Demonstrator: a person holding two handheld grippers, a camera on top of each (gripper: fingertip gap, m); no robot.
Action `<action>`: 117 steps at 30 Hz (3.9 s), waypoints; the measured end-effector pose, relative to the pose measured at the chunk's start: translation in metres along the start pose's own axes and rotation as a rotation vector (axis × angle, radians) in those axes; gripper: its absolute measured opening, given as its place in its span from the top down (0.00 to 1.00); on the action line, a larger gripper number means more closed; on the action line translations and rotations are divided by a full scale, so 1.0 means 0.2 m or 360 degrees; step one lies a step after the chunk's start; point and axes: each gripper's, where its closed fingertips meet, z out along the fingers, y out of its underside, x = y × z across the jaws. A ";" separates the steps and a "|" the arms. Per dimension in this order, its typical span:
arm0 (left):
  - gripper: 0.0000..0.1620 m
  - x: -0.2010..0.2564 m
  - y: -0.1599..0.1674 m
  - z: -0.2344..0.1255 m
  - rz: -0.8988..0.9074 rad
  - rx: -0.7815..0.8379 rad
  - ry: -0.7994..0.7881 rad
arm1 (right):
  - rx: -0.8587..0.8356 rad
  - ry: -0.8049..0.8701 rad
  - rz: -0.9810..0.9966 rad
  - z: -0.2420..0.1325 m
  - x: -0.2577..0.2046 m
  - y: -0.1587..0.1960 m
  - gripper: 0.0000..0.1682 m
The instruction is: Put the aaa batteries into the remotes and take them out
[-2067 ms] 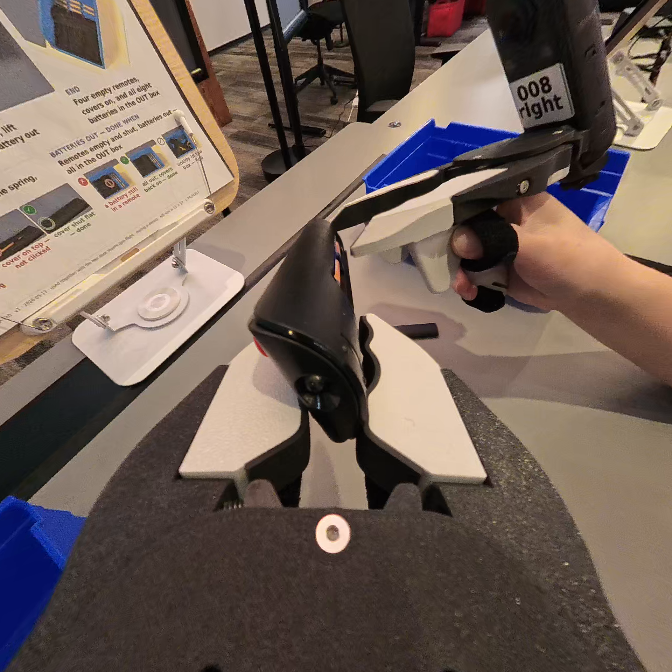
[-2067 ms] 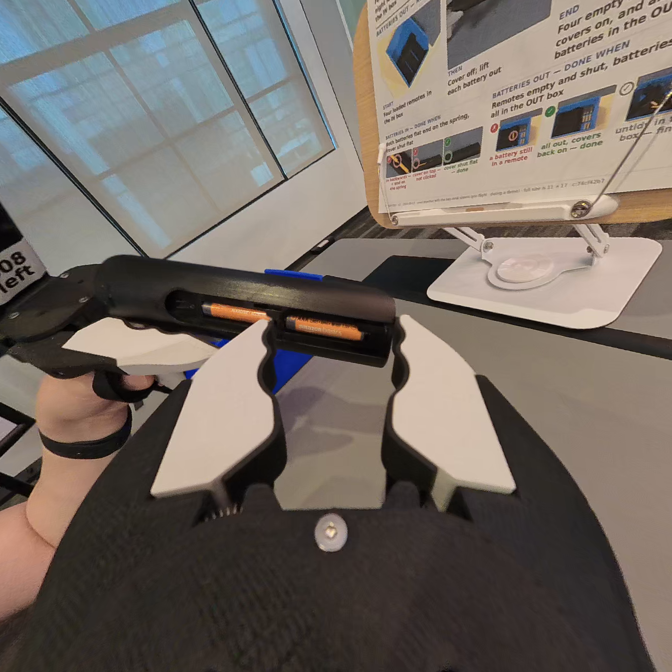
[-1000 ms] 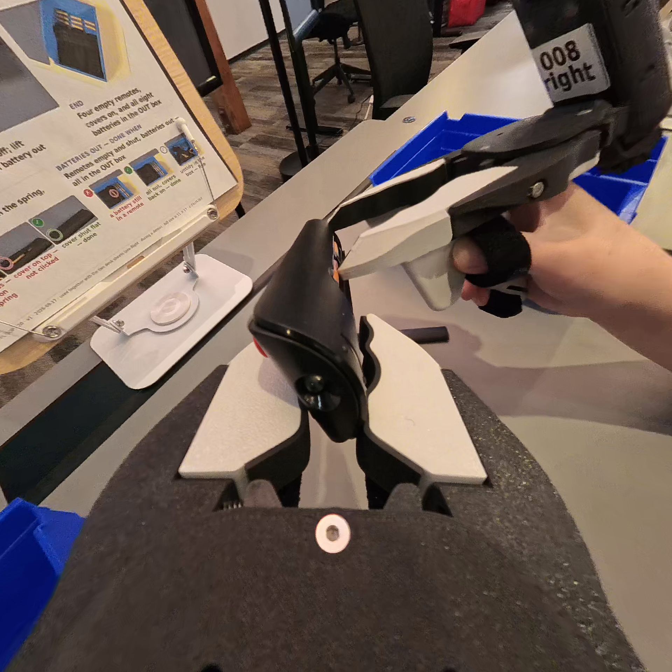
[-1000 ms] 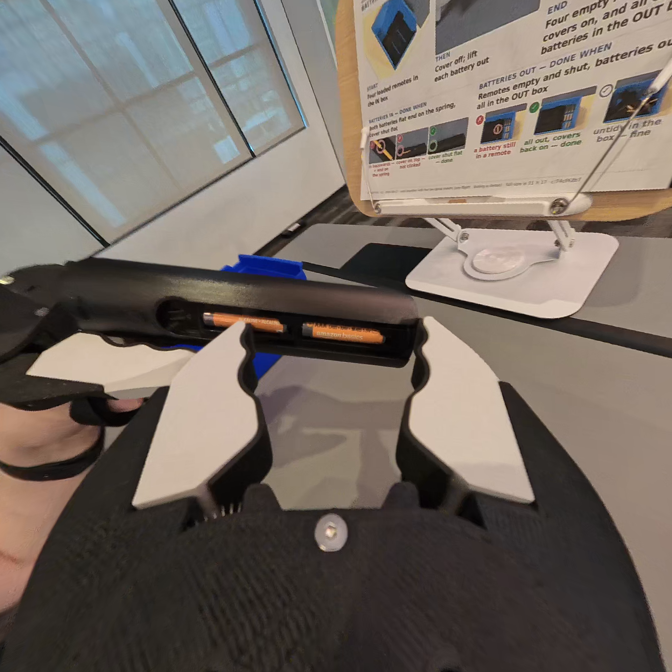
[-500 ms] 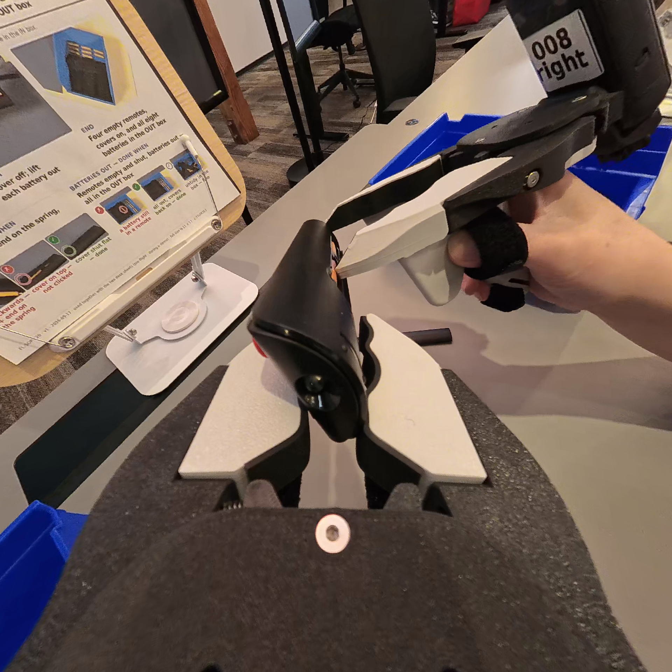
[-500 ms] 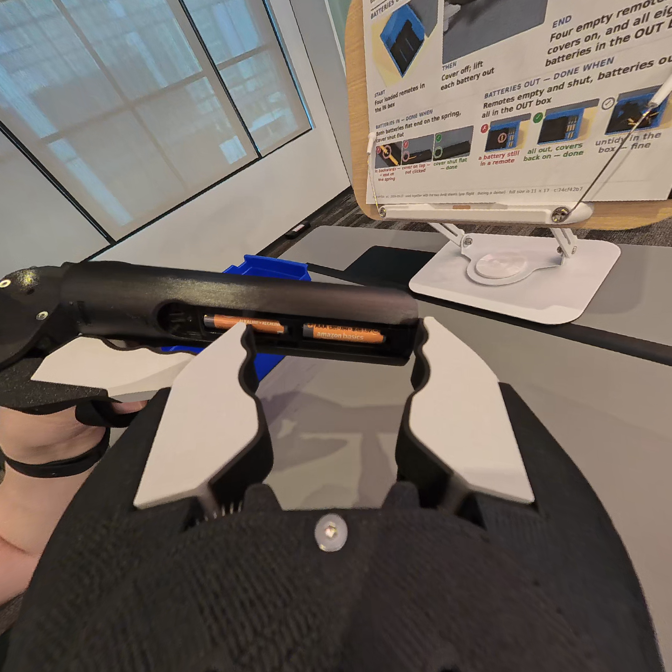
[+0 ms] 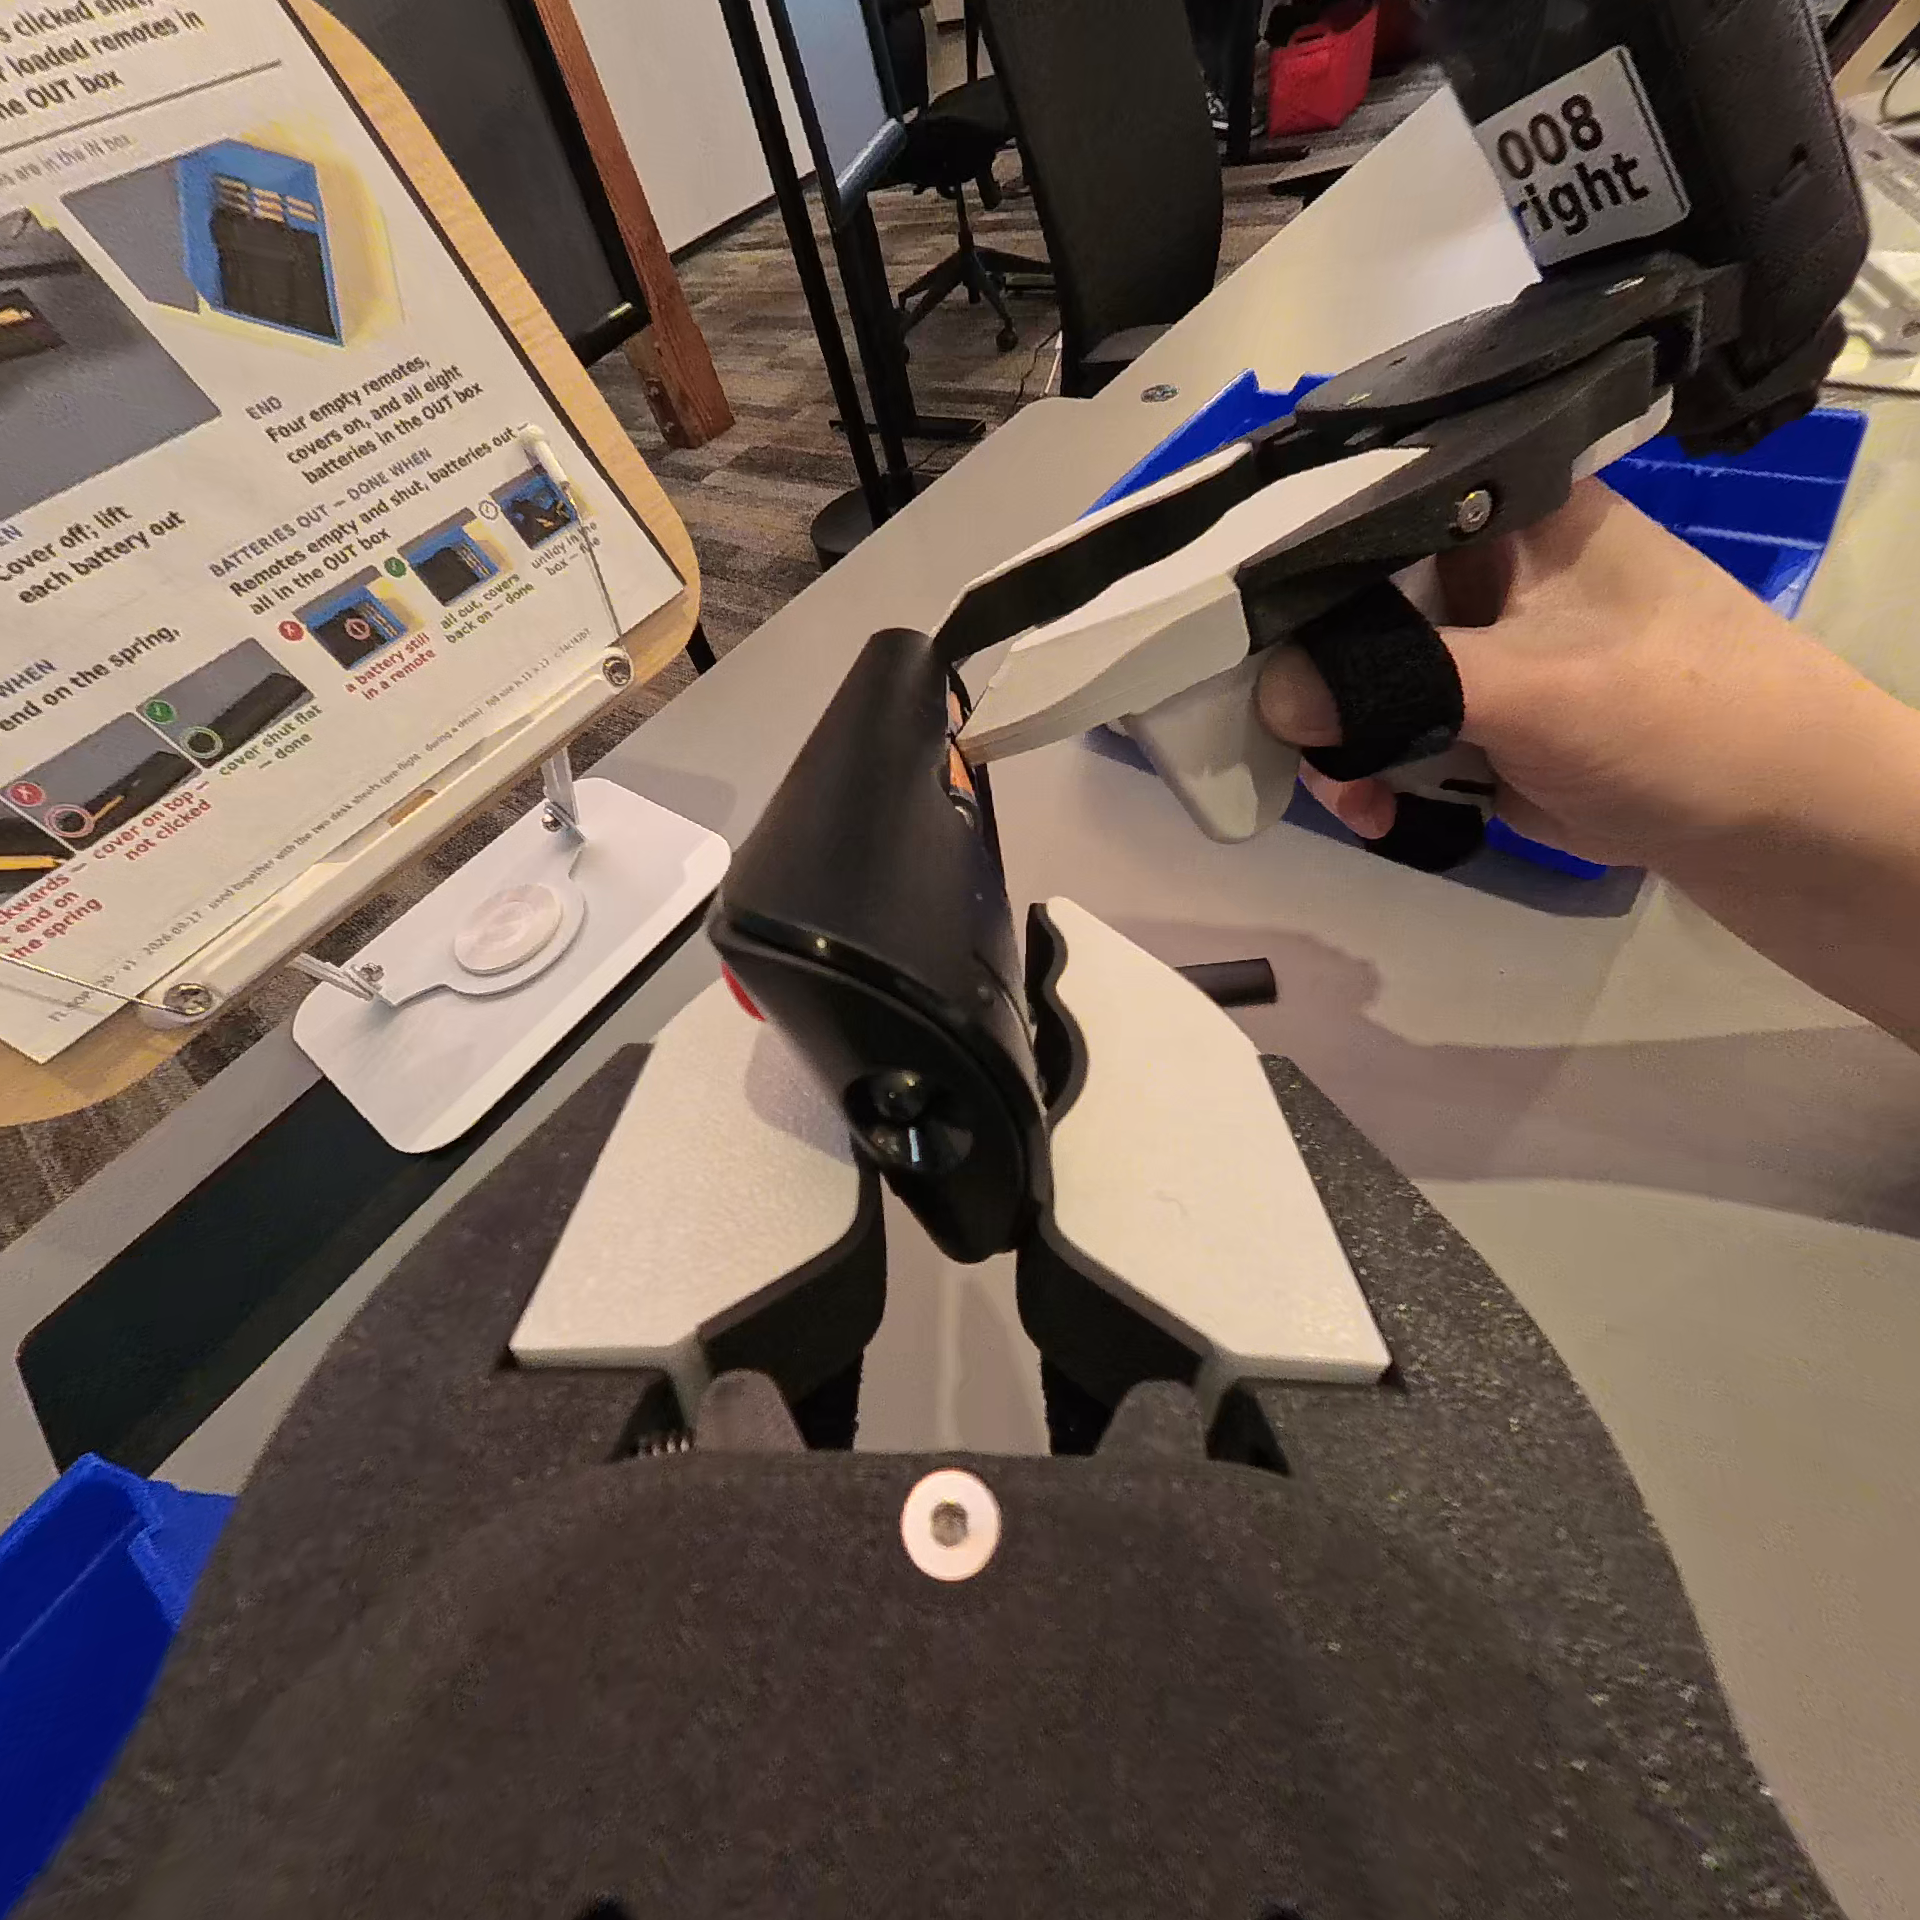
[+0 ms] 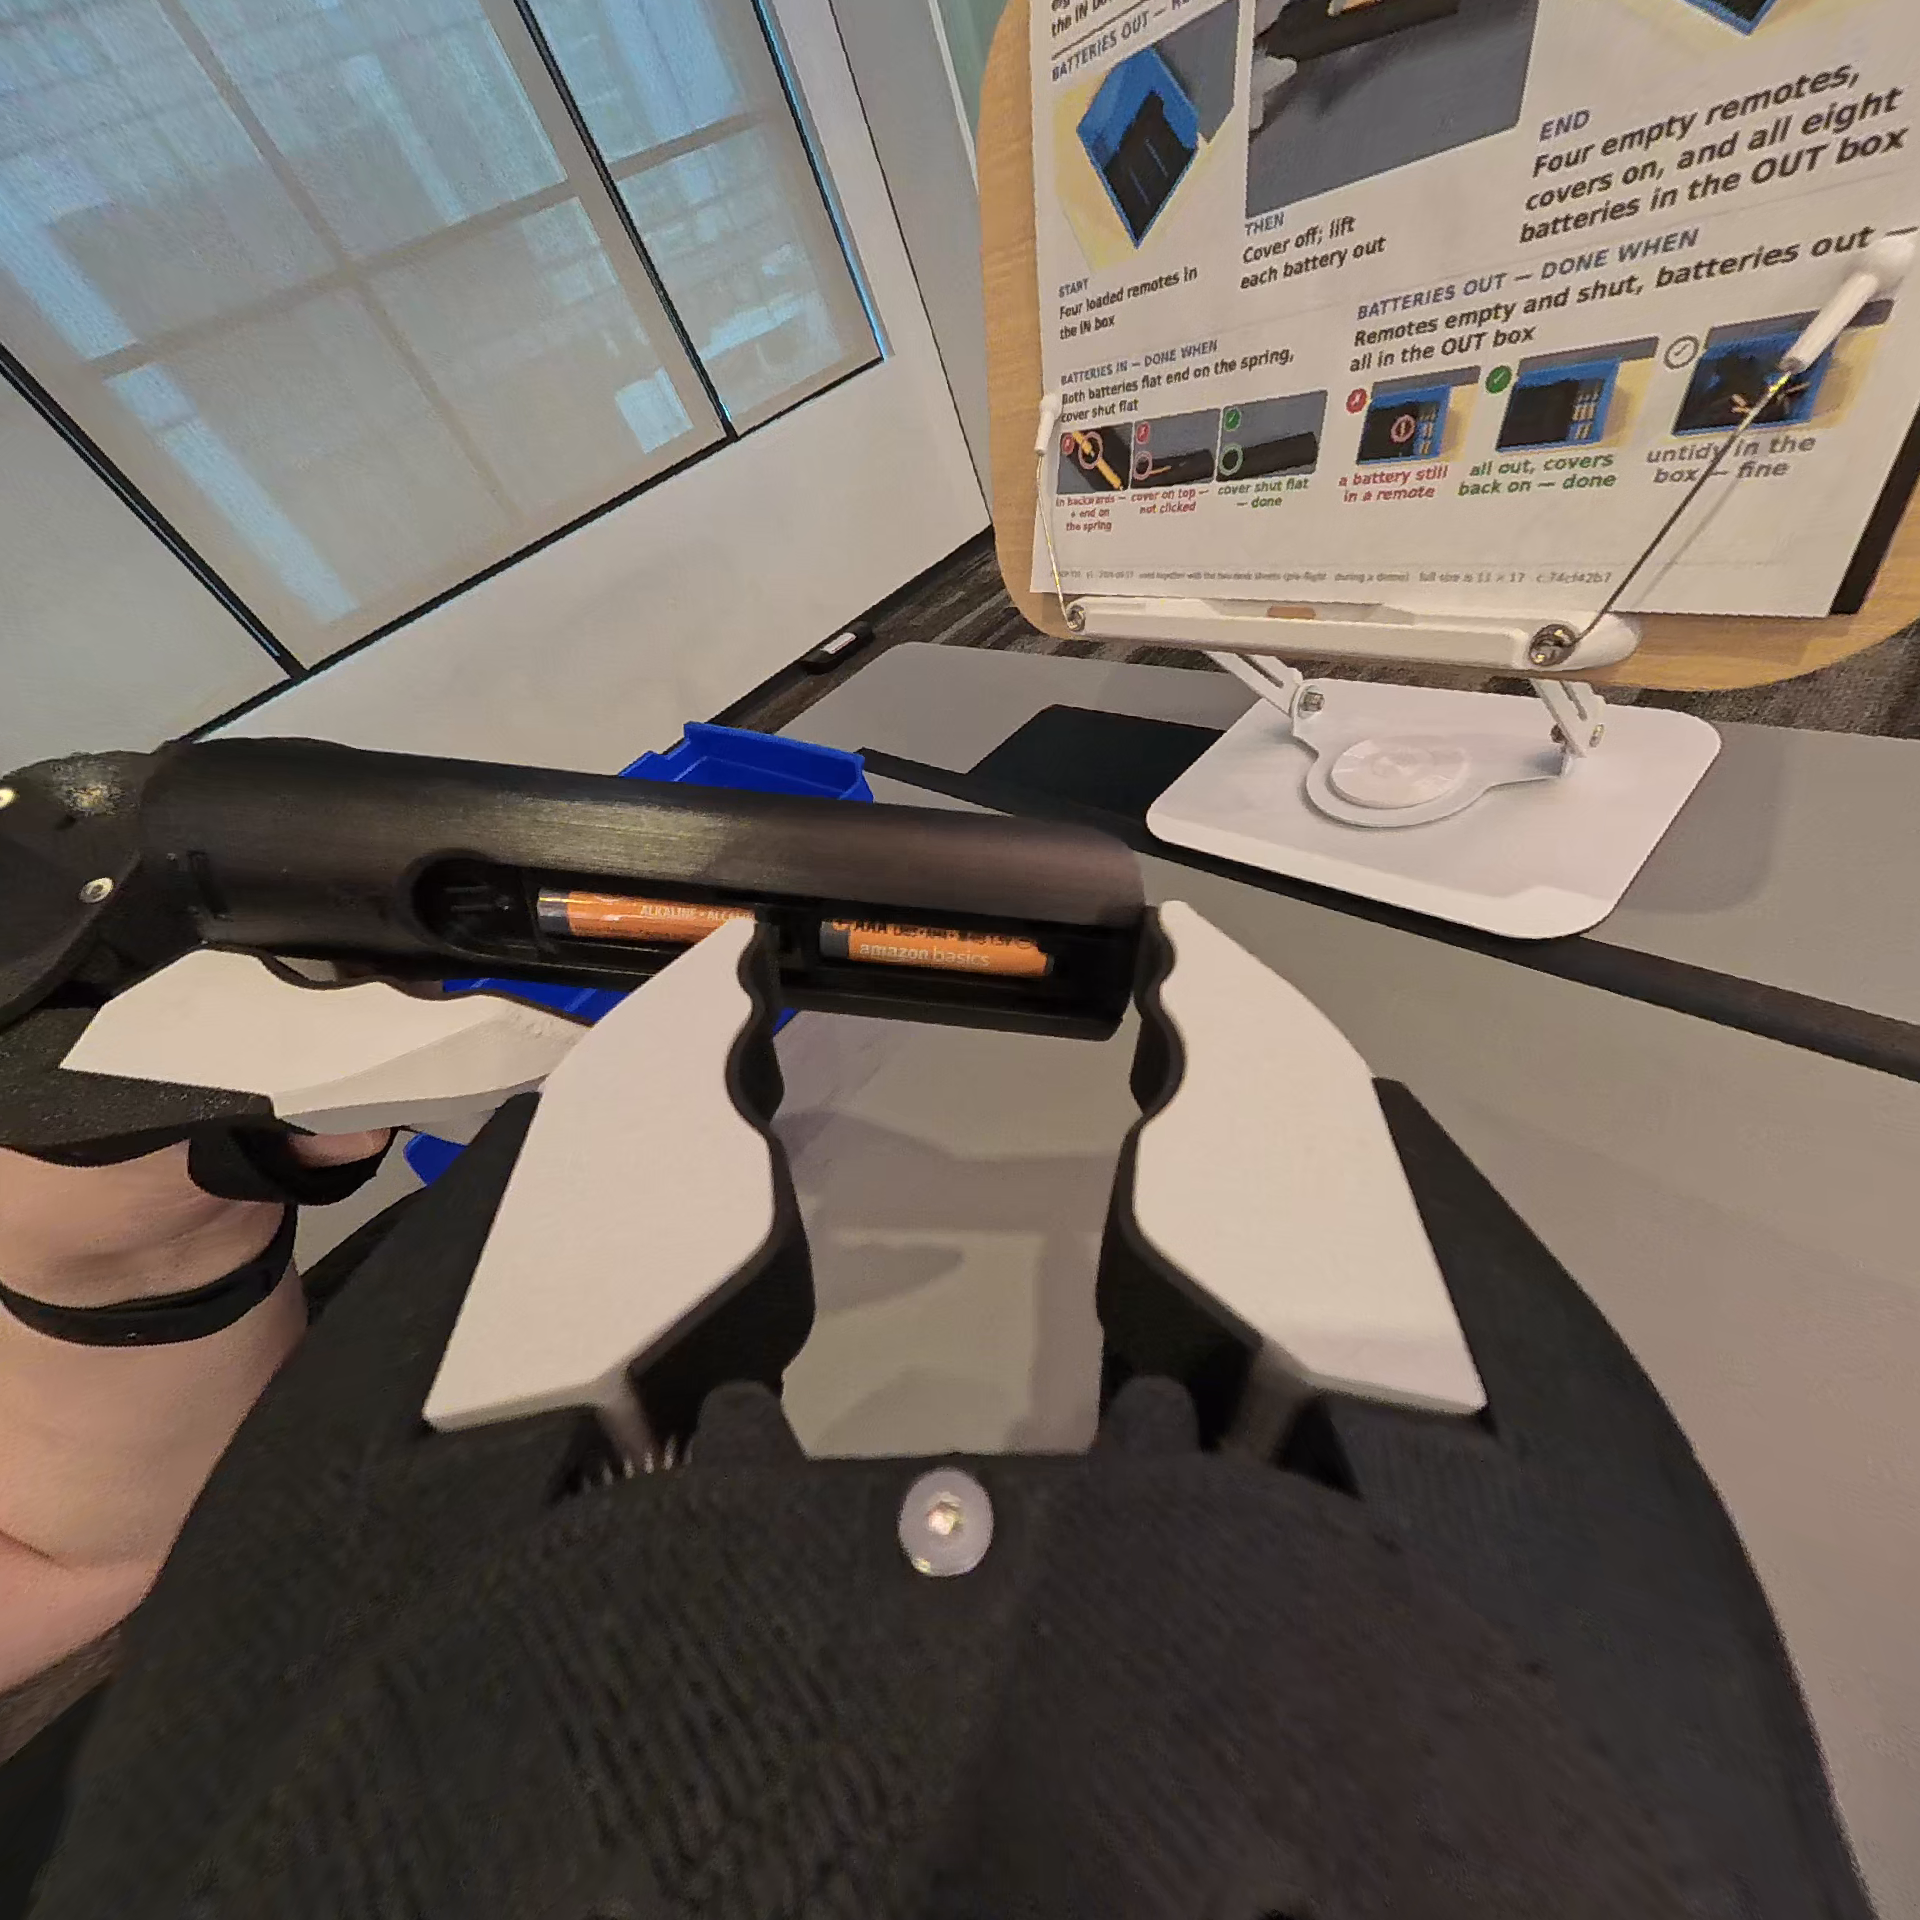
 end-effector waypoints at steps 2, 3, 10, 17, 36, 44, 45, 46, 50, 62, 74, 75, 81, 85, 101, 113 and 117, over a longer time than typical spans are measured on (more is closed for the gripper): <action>0.84 0.00 0.00 0.00 -0.0013 0.0002 0.0006 | -0.0004 0.0006 0.0008 0.00 0.00 0.00 0.60; 0.84 0.00 0.00 0.00 -0.0008 -0.0002 0.0003 | -0.0002 0.0001 0.0012 0.00 0.00 0.00 0.60; 0.84 -0.03 0.02 0.01 -0.0055 -0.0005 -0.0008 | 0.0070 -0.0225 0.0217 0.02 -0.09 -0.03 0.37; 0.84 -0.01 0.02 0.03 0.0046 -0.0033 -0.0092 | 0.0008 -0.0036 0.0058 0.06 -0.08 0.02 0.31; 0.84 -0.02 -0.01 -0.02 -0.0072 0.0025 0.0013 | 0.0064 -0.0137 0.0142 -0.01 0.01 -0.03 0.67; 0.84 -0.01 0.04 0.05 -0.0030 -0.0042 -0.0057 | -0.0027 -0.0145 0.0227 0.04 -0.05 0.02 0.34; 0.84 -0.01 0.04 0.05 -0.0019 -0.0045 -0.0069 | -0.0029 -0.0121 0.0216 0.04 -0.05 0.02 0.32; 0.84 -0.01 0.04 0.05 -0.0008 -0.0045 -0.0078 | -0.0034 -0.0098 0.0198 0.04 -0.05 0.03 0.31; 0.84 0.00 0.03 0.04 -0.0025 -0.0032 -0.0075 | -0.0053 -0.0043 0.0107 0.04 -0.06 0.03 0.33; 0.84 0.02 0.08 0.10 -0.0258 -0.0035 0.0030 | -0.0183 0.0042 0.0064 0.05 0.00 0.08 0.34; 0.84 -0.02 0.13 0.12 -0.0340 -0.0095 0.0076 | -0.0234 -0.0089 0.0206 0.07 0.03 0.13 0.35; 0.84 -0.02 0.13 0.11 -0.0361 -0.0091 0.0090 | -0.0228 -0.0111 0.0224 0.07 0.02 0.12 0.36; 0.84 -0.03 0.16 0.13 -0.0413 -0.0105 0.0117 | -0.0249 -0.0046 0.0233 0.09 0.05 0.15 0.35; 0.84 -0.03 0.17 0.15 -0.0398 -0.0114 0.0105 | -0.0267 -0.0037 0.0235 0.10 0.06 0.17 0.34; 0.85 -0.06 0.15 0.13 -0.0426 -0.0042 0.0102 | -0.0204 -0.0025 0.0211 0.09 0.04 0.14 0.34; 0.85 -0.08 0.14 0.13 -0.0436 -0.0025 0.0095 | -0.0199 -0.0066 0.0282 0.09 0.03 0.14 0.34; 0.85 -0.09 0.14 0.12 -0.0471 -0.0018 0.0113 | -0.0173 -0.0094 0.0330 0.09 0.03 0.13 0.36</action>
